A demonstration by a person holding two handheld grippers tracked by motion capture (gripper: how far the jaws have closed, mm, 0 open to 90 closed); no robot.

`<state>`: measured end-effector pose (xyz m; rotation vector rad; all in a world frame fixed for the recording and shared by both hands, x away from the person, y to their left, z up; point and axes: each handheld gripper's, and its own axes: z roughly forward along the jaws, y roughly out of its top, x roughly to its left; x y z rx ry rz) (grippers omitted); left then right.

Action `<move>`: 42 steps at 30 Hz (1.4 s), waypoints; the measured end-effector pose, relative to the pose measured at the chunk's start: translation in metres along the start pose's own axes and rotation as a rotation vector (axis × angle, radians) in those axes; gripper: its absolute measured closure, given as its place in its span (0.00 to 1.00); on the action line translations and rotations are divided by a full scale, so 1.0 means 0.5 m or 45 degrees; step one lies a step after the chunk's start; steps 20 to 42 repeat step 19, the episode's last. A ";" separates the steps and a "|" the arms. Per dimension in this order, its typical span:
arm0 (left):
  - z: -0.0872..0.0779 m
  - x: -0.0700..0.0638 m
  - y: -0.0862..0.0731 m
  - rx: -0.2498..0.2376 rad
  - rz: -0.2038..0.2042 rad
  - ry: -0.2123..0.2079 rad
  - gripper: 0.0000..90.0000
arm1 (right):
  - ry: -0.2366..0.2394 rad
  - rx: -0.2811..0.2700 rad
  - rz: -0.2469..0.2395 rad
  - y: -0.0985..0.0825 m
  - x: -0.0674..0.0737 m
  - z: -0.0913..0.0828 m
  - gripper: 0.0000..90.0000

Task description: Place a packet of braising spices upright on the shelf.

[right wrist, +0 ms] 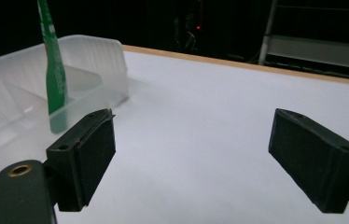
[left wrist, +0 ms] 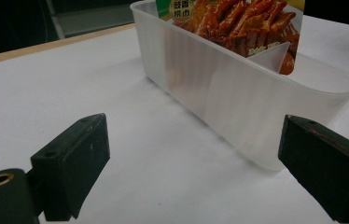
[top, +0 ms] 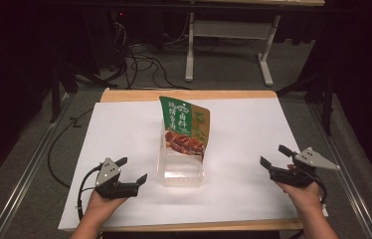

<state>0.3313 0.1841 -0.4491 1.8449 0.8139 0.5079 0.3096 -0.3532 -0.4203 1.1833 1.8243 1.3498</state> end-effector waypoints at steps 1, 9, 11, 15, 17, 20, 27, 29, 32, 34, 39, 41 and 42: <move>0.000 0.000 0.000 0.003 0.002 0.001 0.10 | -0.012 -0.007 0.010 -0.011 -0.004 -0.013 0.17; 0.016 -0.009 -0.005 0.065 -0.010 0.011 0.10 | -0.008 0.013 0.001 -0.035 -0.019 -0.016 0.13; 0.018 -0.011 -0.007 0.079 -0.014 0.021 0.10 | -0.003 0.015 0.002 -0.038 -0.021 -0.011 0.13; 0.017 -0.012 -0.007 0.085 -0.011 0.039 0.10 | 0.007 0.015 0.015 -0.045 -0.025 -0.012 0.13; 0.016 -0.011 -0.008 0.085 -0.013 0.040 0.10 | 0.009 0.011 0.019 -0.044 -0.026 -0.013 0.13; 0.013 -0.009 -0.008 0.079 -0.014 0.042 0.10 | 0.004 -0.007 0.017 -0.040 -0.026 -0.012 0.13; 0.013 -0.009 -0.008 0.079 -0.014 0.042 0.10 | 0.004 -0.007 0.017 -0.040 -0.026 -0.012 0.13; 0.013 -0.009 -0.008 0.079 -0.014 0.042 0.10 | 0.004 -0.007 0.017 -0.040 -0.026 -0.012 0.13; 0.013 -0.009 -0.008 0.079 -0.014 0.042 0.10 | 0.004 -0.007 0.017 -0.040 -0.026 -0.012 0.13; 0.013 -0.009 -0.008 0.079 -0.014 0.042 0.10 | 0.004 -0.007 0.017 -0.040 -0.026 -0.012 0.13; 0.013 -0.009 -0.008 0.079 -0.014 0.042 0.10 | 0.004 -0.007 0.017 -0.040 -0.026 -0.012 0.13; 0.013 -0.009 -0.008 0.079 -0.014 0.042 0.10 | 0.004 -0.007 0.017 -0.040 -0.026 -0.012 0.13; 0.013 -0.009 -0.008 0.079 -0.014 0.042 0.10 | 0.004 -0.007 0.017 -0.040 -0.026 -0.012 0.13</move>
